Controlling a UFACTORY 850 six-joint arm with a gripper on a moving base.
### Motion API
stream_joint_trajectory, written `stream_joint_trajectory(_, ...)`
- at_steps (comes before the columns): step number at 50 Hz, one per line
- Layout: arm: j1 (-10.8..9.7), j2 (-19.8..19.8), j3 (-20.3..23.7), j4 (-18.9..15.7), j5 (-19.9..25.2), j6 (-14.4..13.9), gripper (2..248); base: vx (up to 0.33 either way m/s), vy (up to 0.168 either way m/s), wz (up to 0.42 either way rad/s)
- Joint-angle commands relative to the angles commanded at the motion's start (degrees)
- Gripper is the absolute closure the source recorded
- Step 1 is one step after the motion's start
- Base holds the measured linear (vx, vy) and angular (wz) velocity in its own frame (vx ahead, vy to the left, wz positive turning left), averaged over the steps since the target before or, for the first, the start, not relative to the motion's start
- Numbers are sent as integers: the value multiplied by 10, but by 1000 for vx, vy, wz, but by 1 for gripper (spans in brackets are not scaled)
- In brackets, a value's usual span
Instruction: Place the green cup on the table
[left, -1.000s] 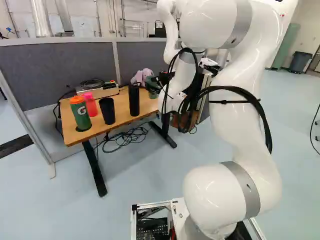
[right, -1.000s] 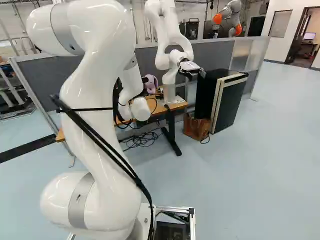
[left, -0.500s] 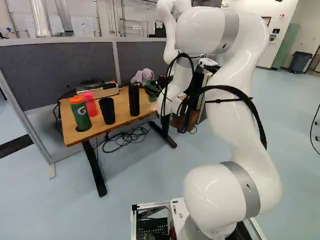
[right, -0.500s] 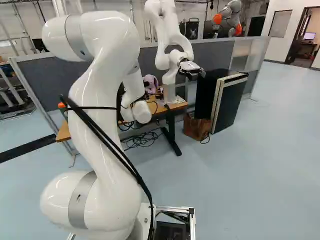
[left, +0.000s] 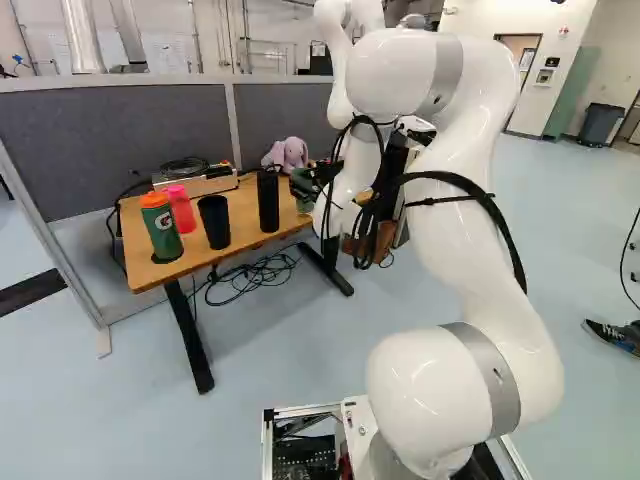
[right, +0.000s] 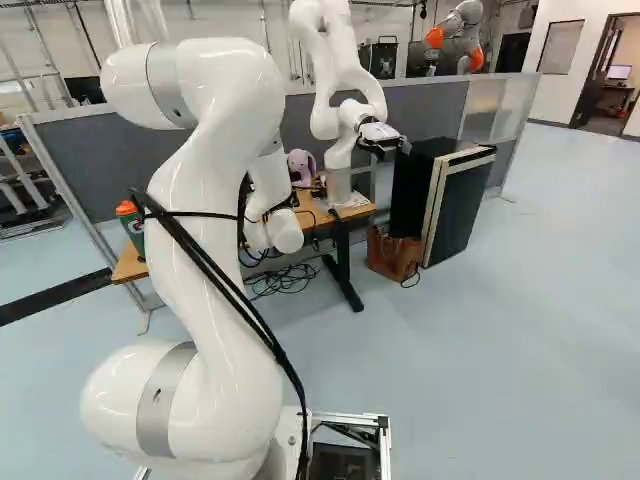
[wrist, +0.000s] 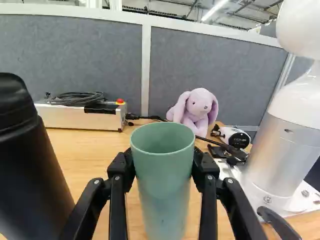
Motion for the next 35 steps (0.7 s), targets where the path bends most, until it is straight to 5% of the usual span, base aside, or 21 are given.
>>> stream_joint_trajectory(19,0,-19,-4,0,1,0,114,0,0,0)
stream_joint_trajectory(20,0,-19,-4,0,1,0,82,0,0,0)
stream_joint_trajectory(25,0,-20,-4,0,1,0,82,0,0,0)
stream_joint_trajectory(26,0,-20,-4,0,1,0,47,0,0,0)
stream_joint_trajectory(30,0,-20,-4,0,1,0,47,0,0,0)
stream_joint_trajectory(31,0,-20,-4,0,1,0,12,0,0,0)
stream_joint_trajectory(35,0,-20,-4,0,1,0,12,0,0,0)
